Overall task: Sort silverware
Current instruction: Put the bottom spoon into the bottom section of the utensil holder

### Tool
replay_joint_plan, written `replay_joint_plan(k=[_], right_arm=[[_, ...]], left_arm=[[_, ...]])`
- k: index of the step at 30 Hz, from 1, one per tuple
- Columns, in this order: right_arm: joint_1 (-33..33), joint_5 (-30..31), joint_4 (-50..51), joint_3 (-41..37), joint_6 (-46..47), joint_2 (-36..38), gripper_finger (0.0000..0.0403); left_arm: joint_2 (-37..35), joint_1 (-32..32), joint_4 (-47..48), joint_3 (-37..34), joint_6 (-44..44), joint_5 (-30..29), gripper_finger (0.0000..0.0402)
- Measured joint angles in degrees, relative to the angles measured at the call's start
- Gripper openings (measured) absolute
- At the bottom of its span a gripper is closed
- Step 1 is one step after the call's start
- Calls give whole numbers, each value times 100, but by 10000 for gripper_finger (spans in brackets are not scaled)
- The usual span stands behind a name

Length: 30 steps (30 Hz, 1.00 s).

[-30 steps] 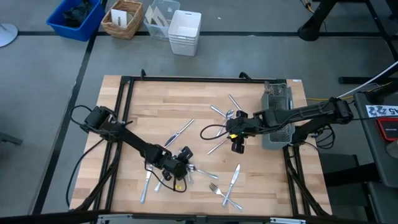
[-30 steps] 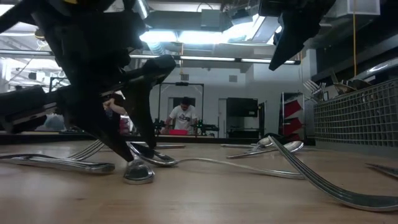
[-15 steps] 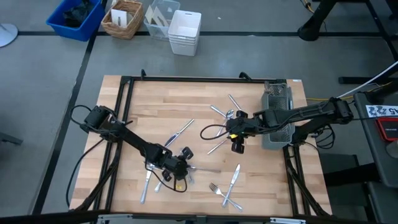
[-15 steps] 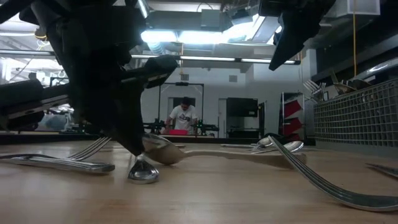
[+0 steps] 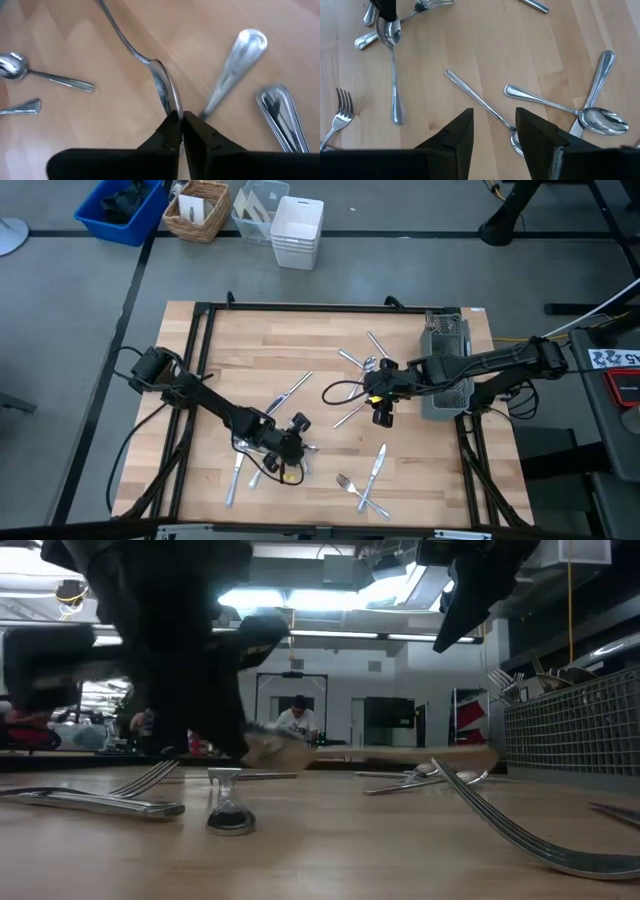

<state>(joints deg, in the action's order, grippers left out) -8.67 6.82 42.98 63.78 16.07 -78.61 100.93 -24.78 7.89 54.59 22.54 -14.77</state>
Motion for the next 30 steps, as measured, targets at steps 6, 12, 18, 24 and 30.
replay_joint_plan(k=[6, 12, 18, 24, 30], right_arm=[[0, -46, -7, 1, -296, 0, 147], [0, -18, -131, 1, -900, 0, 147], [0, 107, -416, 1, -1513, 0, 147], [-1, 508, -411, 1, -1881, 0, 147], [-408, 1314, -409, 1, -2235, 0, 147]], left_arm=[[-145, 123, -221, 0, -610, 71, 4], [-156, 614, -548, 0, -2008, 65, 3], [-156, 1282, -1009, 0, -3420, 454, 3], [-156, 1912, -2018, 0, -5131, 1539, 2], [-156, 2554, -2837, 2, -6181, 2757, 2]])
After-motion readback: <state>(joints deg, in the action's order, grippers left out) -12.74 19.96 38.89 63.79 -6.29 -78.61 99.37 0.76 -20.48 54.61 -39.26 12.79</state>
